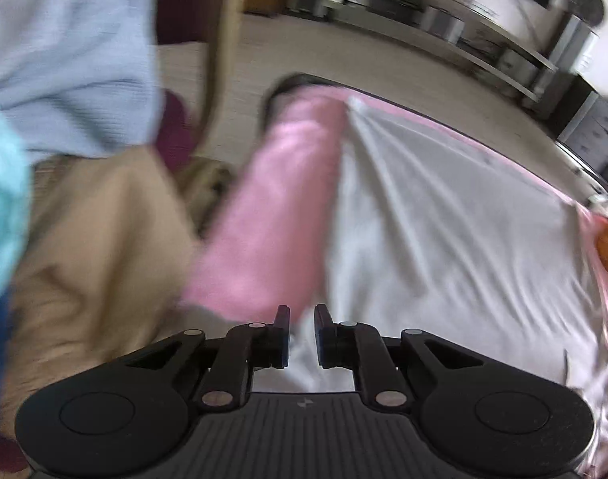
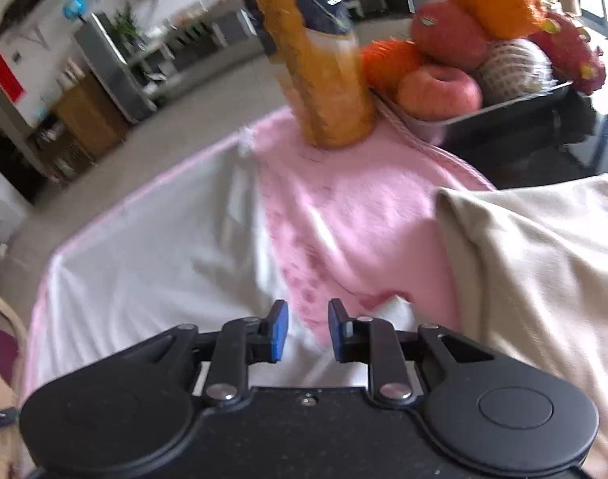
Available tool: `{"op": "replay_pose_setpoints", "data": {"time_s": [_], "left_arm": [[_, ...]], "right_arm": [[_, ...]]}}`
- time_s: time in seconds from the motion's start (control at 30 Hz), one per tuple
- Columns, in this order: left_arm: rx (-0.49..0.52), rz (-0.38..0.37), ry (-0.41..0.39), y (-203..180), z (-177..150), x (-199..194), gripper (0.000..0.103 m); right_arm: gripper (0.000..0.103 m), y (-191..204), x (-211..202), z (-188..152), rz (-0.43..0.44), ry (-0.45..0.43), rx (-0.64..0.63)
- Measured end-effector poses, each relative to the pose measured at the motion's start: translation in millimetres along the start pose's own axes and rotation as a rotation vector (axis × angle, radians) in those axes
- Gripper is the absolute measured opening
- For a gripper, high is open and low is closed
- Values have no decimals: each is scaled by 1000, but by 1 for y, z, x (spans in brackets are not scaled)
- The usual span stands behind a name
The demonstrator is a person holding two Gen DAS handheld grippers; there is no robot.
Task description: Fold clothes
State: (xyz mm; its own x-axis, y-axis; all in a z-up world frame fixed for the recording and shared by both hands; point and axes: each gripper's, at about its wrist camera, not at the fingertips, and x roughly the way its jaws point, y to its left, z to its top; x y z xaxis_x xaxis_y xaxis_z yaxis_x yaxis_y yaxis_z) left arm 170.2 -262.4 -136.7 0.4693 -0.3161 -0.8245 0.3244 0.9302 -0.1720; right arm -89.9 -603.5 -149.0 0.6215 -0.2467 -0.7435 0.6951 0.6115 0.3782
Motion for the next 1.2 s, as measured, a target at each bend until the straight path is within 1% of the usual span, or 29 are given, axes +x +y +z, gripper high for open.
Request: {"op": "replay_pose_setpoints", "data": {"time_s": [0.07,0.1,0.17,0.2,0.23,0.27,0.3,0.33,0.37,0.4,0.43,0.47,0.5,0.53,0.57,0.67,0.8,0.83,0.87,0.9,0.97,1.13,1.2], "left_arm": [[36,-35,6,-9,-1,11,15],[52,-47,9,-13,-2,16,15],[55,-7,11,-12,-6,26,14],[36,11,0,-7,-6,27,16],[-6,29,4,1,-5,25,13],[-47,47,8,8,-3,22,12],[-85,67,10,15,-2,19,12],[-99,97,5,20,-3,15,7],[-113,126,0,24,-3,10,4],[-125,147,-4,29,-4,5,5],[-127,118,-2,31,-3,1,8],[-121,110,1,31,-3,2,17],[-115,102,3,30,-3,2,22],[-110,94,5,30,-3,2,30],[-104,86,7,29,-3,3,31],[-87,61,14,28,-3,4,30],[-64,29,23,26,-3,5,29],[-59,21,25,25,-3,6,22],[-53,14,28,25,-3,6,17],[-51,15,36,26,-3,9,17],[-41,18,43,24,-3,13,13],[-13,5,42,15,-3,16,13],[8,22,42,13,-3,17,11]], "right_arm": [[19,-4,4,0,10,0,20],[19,-7,5,0,14,1,30],[19,-11,9,0,24,1,51],[19,-13,11,0,29,1,61],[19,-15,13,0,34,1,71],[3,-18,14,0,39,2,81],[0,-20,16,0,43,2,91],[0,-22,18,0,48,2,101],[1,-24,20,0,53,2,112],[8,-26,22,0,58,2,122],[12,-29,24,0,63,3,132],[13,-31,25,0,67,3,142],[13,-33,27,0,72,3,152],[13,-34,28,-1,86,3,165],[13,-33,27,-2,107,7,171],[14,-19,29,-6,135,34,127],[15,-4,32,-12,128,70,51],[16,-2,32,-13,126,76,44],[17,-1,32,-14,126,80,45],[18,-1,31,-15,125,84,44],[19,0,32,-16,121,89,40],[22,1,32,-19,111,101,29],[22,2,32,-20,107,105,23]]}}
